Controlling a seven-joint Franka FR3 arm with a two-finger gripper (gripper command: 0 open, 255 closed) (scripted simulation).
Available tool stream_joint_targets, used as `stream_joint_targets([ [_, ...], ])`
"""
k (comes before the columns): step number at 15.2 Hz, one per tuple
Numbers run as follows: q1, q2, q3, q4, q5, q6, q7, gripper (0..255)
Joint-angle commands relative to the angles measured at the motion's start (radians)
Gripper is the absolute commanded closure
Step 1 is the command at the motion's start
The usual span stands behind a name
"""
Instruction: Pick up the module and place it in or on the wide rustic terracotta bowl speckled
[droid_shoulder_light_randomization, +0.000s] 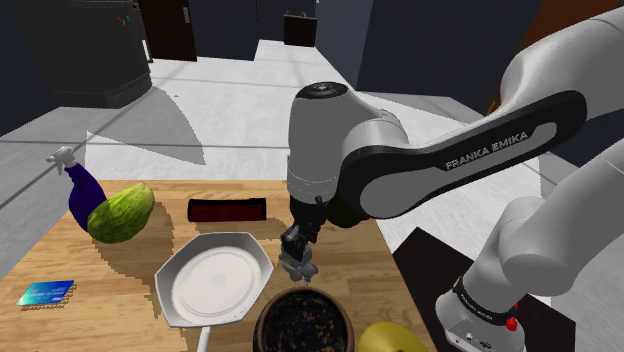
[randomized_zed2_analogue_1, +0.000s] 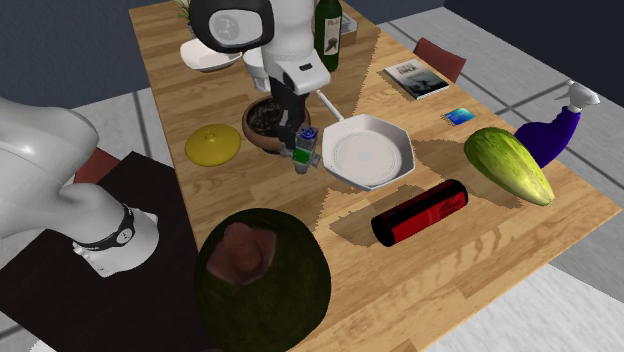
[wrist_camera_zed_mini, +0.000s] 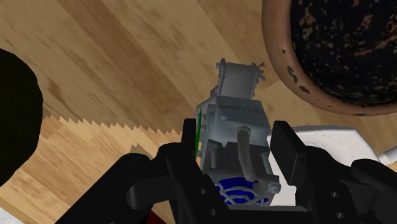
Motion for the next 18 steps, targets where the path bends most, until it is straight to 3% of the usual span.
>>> stream_joint_targets([
  [1,0.001,-0.011,-0.005,0.02,0.004,-0.03,-0.004,255],
  [18,0.0,-0.076,-0.043,0.197,0.018,-0.266,-0.029,255],
])
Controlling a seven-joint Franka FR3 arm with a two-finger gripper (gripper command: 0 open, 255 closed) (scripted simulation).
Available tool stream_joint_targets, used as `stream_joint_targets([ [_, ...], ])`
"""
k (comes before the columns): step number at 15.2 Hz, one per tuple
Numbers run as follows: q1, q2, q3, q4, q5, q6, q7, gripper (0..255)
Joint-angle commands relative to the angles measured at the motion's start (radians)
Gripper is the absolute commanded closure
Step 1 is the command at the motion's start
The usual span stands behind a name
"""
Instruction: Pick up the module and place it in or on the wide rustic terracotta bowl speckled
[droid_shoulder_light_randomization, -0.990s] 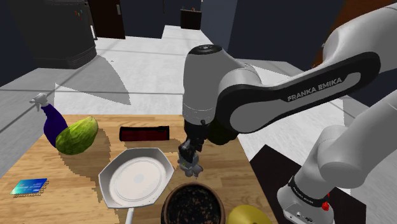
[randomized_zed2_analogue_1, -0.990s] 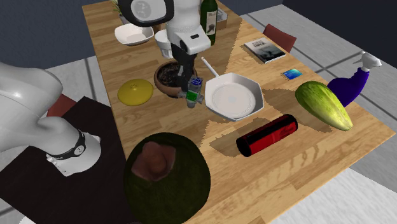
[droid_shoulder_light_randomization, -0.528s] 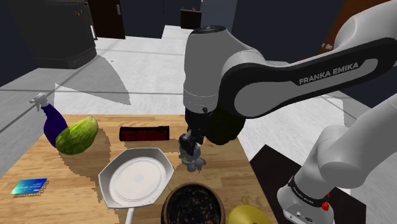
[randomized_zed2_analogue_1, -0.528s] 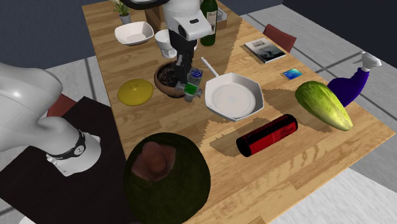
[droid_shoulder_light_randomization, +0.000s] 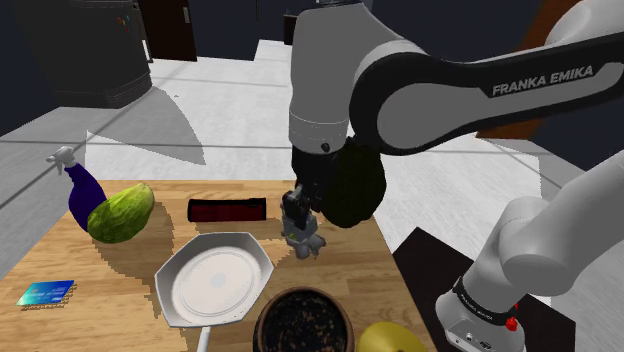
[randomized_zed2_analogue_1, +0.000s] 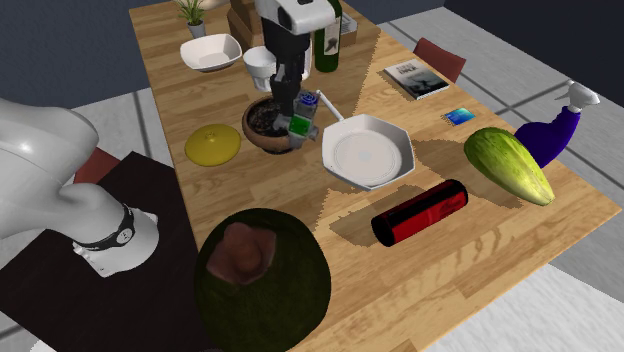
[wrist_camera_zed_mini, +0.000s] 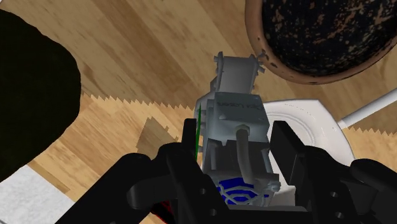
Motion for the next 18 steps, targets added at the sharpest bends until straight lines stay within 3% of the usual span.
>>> stream_joint_targets([
  [1,-0.001,-0.006,-0.005,0.024,0.0,-0.029,-0.002,255],
  [7,-0.003,-0.009,-0.013,0.091,-0.002,-0.099,-0.004,255],
  [18,0.084,-0.067,0.129,0.195,0.072,-0.233,0.223,255],
])
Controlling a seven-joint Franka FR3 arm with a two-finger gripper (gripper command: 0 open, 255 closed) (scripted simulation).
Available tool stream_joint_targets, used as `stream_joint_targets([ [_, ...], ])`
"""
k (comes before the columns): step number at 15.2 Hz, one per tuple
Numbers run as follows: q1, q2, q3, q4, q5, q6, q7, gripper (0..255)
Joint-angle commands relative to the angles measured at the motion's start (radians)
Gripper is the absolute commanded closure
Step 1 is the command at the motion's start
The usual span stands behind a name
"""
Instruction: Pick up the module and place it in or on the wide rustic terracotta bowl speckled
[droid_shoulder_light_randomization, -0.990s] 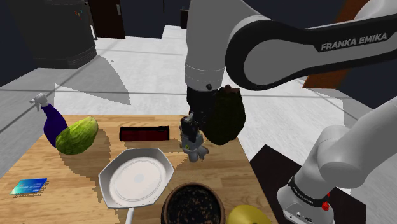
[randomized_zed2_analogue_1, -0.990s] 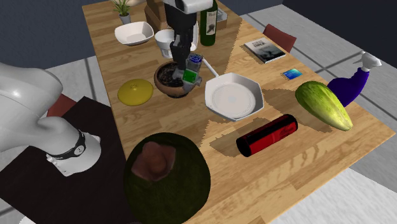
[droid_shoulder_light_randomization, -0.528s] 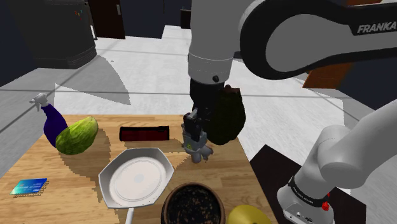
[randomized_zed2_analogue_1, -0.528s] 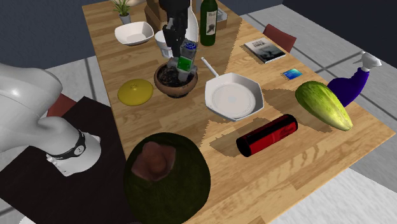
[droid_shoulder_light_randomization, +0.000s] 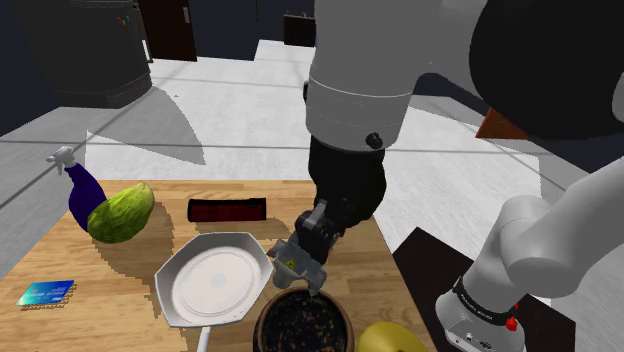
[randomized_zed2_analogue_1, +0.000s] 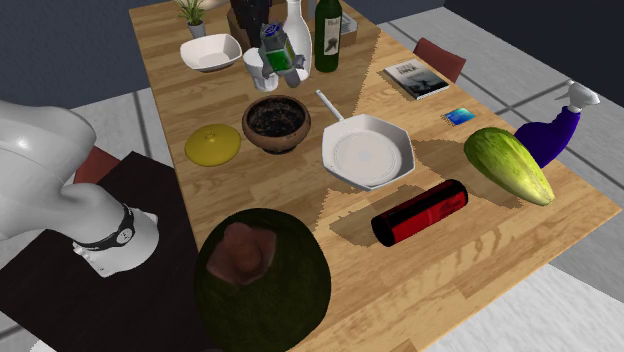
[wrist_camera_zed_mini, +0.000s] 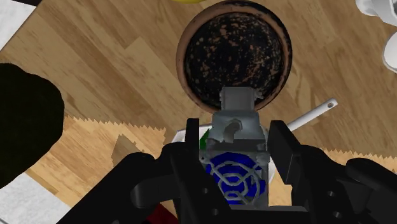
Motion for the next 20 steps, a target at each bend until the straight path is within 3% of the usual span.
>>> stream_joint_targets([
  [1,0.014,-0.005,0.03,0.032,0.012,-0.03,0.049,255],
  [20,0.028,-0.006,0.073,-0.22,0.036,0.223,0.044,255],
])
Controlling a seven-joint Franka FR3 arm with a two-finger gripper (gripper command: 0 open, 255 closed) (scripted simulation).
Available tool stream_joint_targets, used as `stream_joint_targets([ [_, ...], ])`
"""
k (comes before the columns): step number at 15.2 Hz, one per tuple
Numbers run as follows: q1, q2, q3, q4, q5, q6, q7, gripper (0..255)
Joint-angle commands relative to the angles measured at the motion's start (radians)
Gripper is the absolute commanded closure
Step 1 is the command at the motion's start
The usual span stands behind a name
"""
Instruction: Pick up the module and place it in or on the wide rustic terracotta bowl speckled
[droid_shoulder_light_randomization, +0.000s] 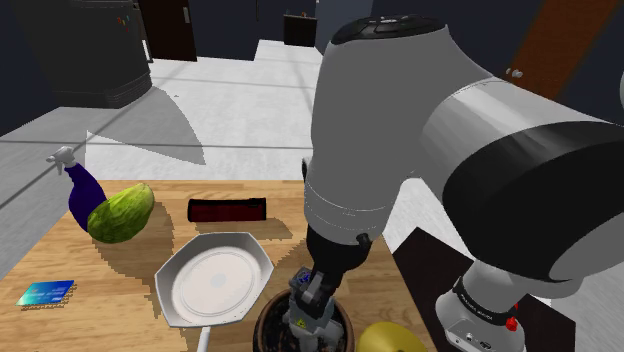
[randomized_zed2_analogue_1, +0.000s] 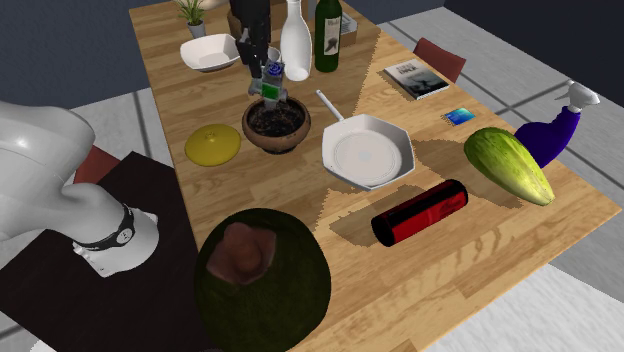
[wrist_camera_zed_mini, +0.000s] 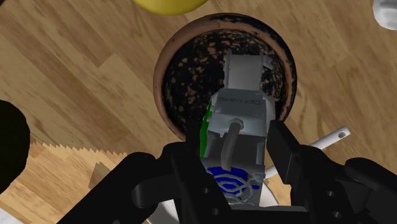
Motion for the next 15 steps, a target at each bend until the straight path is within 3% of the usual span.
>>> stream_joint_targets([
  [1,0.003,-0.001,0.005,-0.028,0.004,0.028,0.0,255],
  [11,0.003,0.006,0.013,-0.053,0.005,0.059,0.002,255],
  [12,0.003,0.006,0.013,-0.053,0.005,0.059,0.002,0],
  [15,0.003,0.006,0.013,-0.053,0.005,0.059,0.002,0],
])
